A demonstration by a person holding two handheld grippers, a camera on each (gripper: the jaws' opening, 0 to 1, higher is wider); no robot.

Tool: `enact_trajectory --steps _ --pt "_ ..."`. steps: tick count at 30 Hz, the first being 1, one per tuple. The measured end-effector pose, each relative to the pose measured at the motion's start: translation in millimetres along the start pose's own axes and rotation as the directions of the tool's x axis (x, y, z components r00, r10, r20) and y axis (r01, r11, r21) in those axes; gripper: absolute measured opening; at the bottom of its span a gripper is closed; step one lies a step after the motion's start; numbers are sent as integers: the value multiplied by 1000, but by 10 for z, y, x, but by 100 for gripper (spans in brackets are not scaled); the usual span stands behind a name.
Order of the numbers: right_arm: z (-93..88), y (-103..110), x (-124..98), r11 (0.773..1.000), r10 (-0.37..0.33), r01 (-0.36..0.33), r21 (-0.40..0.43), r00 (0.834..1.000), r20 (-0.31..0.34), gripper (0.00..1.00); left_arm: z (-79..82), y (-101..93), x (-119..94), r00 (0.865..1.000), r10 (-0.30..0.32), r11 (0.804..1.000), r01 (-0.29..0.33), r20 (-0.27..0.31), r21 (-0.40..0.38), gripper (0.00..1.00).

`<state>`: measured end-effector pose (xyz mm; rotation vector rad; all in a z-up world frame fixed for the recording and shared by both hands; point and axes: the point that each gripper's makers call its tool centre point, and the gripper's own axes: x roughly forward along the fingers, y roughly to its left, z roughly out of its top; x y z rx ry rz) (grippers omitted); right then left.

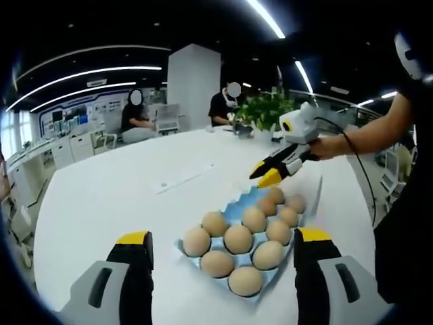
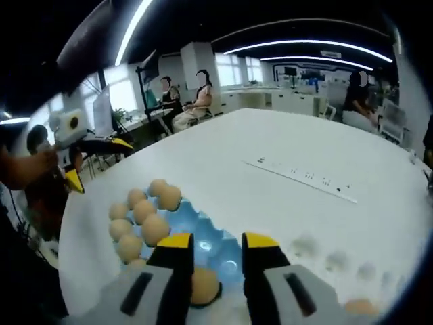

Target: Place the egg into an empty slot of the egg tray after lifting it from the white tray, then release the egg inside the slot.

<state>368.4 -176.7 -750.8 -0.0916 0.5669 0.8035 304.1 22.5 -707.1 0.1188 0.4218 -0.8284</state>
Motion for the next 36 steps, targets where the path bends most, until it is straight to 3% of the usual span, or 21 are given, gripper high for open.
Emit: enact_trajectory --steps 5,7,10,14,20,26,36 --pt "-92 -445 -387 990 -134 133 38 990 30 27 1 -18 10 1000 1 1000 -1 -3 -6 85" --pt "-163 -714 -591 973 -222 218 80 974 43 28 3 -20 18 1000 2 1000 -2 -4 -11 85" --pt "-242 -951 -775 951 -298 292 105 953 47 27 14 -31 32 1000 2 1000 -2 -3 -8 85" --pt "-348 -1087 -887 930 -355 350 109 934 32 27 31 -33 44 1000 4 1000 -4 -1 -5 85" --pt "-497 -1141 -866 919 -378 376 117 926 -4 27 44 -17 50 1000 11 1000 -11 1 0 87" --pt "-594 -1159 -822 922 -373 375 102 927 -37 26 43 4 33 1000 15 1000 -15 -1 -2 86" --pt "-582 -1170 -799 928 -373 373 -14 925 -73 23 53 21 45 1000 11 1000 -11 2 -1 86"
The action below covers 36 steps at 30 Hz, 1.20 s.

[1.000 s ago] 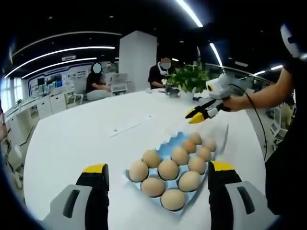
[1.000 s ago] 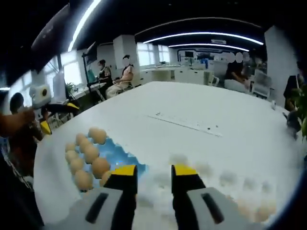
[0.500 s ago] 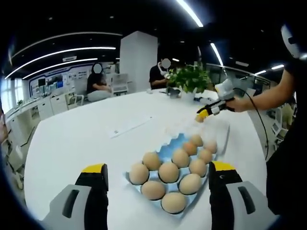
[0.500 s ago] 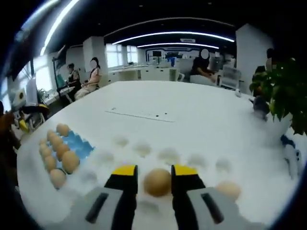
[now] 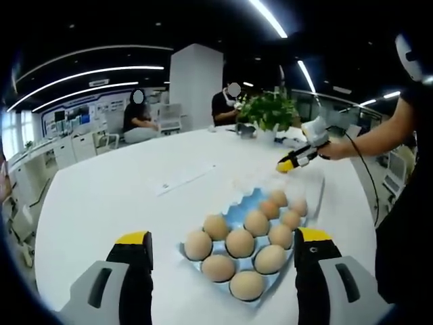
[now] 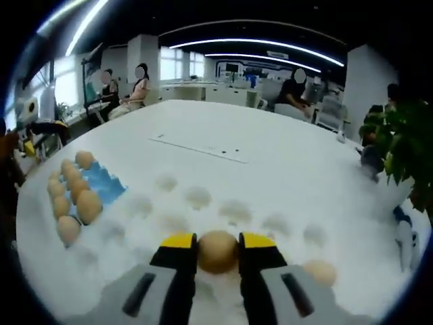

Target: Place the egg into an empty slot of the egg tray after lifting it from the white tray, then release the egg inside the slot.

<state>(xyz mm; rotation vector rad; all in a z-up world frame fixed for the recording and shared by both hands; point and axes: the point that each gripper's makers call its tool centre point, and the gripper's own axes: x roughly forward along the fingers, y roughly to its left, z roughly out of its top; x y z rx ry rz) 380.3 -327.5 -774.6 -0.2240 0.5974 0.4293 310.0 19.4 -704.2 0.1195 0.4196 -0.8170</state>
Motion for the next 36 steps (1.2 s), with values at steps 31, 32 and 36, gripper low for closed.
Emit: enact_trajectory --steps 31,32,36 --pt "-14 -19 -78 998 56 -55 29 998 -20 21 19 16 3 1000 -5 1000 5 3 4 85" --pt "-16 0 -76 998 69 -69 11 997 -26 22 19 17 5 1000 -5 1000 5 3 4 85" --pt "-131 120 -36 966 184 -203 -162 975 -122 32 17 18 9 1000 -5 1000 5 3 4 85"
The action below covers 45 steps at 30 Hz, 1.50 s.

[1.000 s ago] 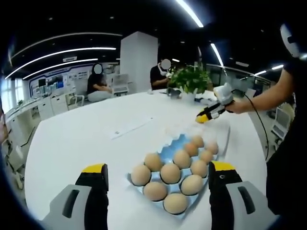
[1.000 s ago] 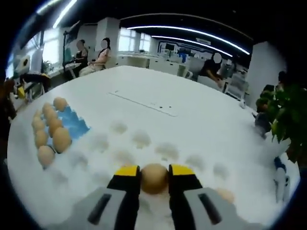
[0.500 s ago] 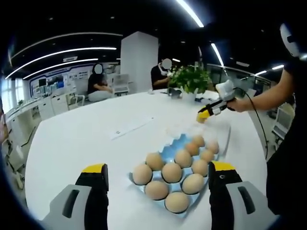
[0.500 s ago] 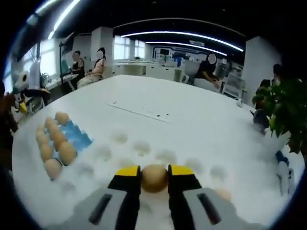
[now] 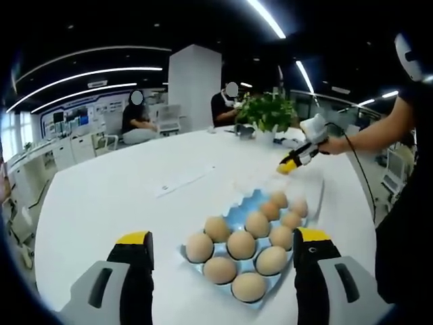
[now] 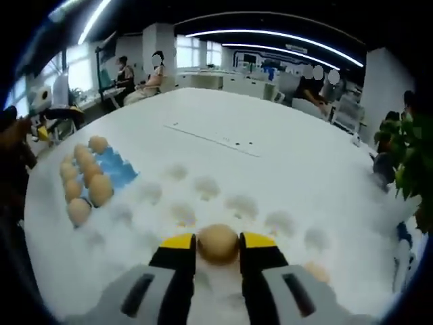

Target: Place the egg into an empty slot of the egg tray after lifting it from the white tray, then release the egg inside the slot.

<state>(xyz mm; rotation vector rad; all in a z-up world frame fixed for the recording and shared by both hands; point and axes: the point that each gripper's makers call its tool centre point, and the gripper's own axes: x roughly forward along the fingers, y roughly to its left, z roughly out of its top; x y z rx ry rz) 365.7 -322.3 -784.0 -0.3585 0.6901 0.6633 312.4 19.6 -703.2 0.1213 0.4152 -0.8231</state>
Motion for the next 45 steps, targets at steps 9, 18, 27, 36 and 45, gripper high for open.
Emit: enact_trajectory --steps 9,18,27,36,45 --pt "-29 -55 31 986 165 -167 -11 980 -114 29 -1 21 -36 1000 9 1000 -9 -2 -4 84" --pt "-42 -36 32 979 163 -179 -98 975 -154 26 -23 43 -34 1000 16 1000 -16 -3 -4 84" --pt "142 -27 -93 973 76 -107 -206 986 -150 24 -34 1 -6 1000 2 1000 -2 -2 -7 84" --pt "551 183 -218 979 110 -108 -170 994 2 24 -54 -9 -9 1000 -9 1000 9 -5 -3 84" --pt "911 610 -50 968 206 -190 -164 975 87 24 -49 -29 -13 1000 -24 1000 24 -5 4 84"
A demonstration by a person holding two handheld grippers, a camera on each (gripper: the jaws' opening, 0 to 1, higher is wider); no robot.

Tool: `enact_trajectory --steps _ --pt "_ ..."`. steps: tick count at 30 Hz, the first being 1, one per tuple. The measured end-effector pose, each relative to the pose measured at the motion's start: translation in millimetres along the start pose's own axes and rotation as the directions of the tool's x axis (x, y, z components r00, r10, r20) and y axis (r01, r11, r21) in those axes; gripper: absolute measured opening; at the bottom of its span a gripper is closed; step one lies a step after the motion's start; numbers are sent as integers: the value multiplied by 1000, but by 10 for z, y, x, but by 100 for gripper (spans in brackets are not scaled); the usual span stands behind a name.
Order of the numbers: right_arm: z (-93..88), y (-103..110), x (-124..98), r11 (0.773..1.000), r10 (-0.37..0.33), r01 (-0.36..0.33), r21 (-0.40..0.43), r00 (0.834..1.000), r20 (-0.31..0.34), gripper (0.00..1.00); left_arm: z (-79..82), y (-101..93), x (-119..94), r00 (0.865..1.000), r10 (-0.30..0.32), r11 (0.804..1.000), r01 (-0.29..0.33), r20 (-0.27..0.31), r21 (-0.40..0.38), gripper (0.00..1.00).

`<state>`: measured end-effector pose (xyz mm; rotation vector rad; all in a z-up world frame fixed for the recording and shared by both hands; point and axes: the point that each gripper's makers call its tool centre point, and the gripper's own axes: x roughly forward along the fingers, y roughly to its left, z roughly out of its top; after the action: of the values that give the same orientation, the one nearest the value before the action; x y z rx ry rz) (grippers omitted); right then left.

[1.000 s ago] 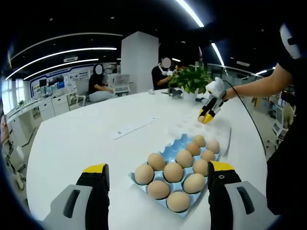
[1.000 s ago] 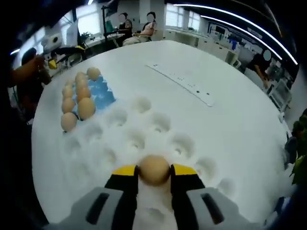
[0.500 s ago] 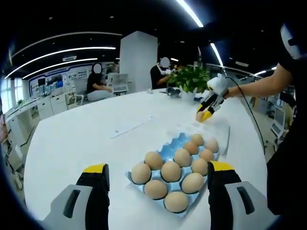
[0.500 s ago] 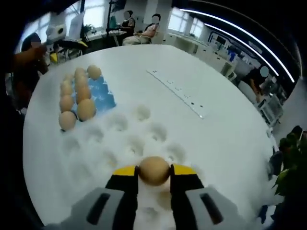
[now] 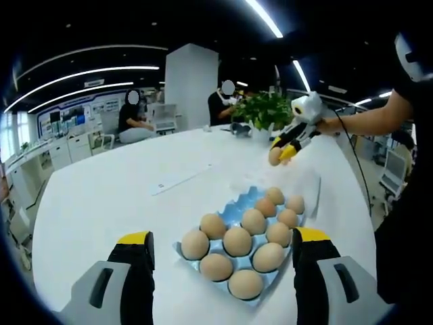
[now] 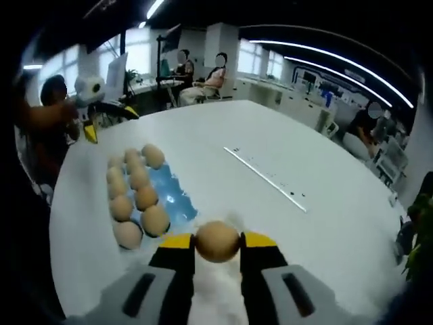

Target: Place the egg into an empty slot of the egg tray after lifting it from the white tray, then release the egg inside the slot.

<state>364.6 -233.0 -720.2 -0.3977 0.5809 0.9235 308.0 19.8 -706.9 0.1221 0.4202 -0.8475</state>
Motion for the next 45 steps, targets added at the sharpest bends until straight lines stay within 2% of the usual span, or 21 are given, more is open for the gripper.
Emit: enact_trajectory --steps 6,11,16,29,45 --pt "245 265 308 997 79 -79 6 996 50 24 -11 25 -5 1000 -2 1000 2 0 1 84" --pt "384 502 550 990 137 -135 -40 989 51 24 -29 61 -24 1000 4 1000 -4 -1 -3 84" --pt "448 607 691 983 175 -172 -59 983 47 24 -46 93 -51 1000 7 1000 -7 -2 -5 84" --pt "560 811 1002 972 222 -218 -87 975 32 25 -60 112 -54 1000 1 1000 -1 -1 -7 83" --pt "552 909 1317 965 248 -247 -87 969 -4 25 -56 124 -50 1000 4 1000 -4 0 -12 84"
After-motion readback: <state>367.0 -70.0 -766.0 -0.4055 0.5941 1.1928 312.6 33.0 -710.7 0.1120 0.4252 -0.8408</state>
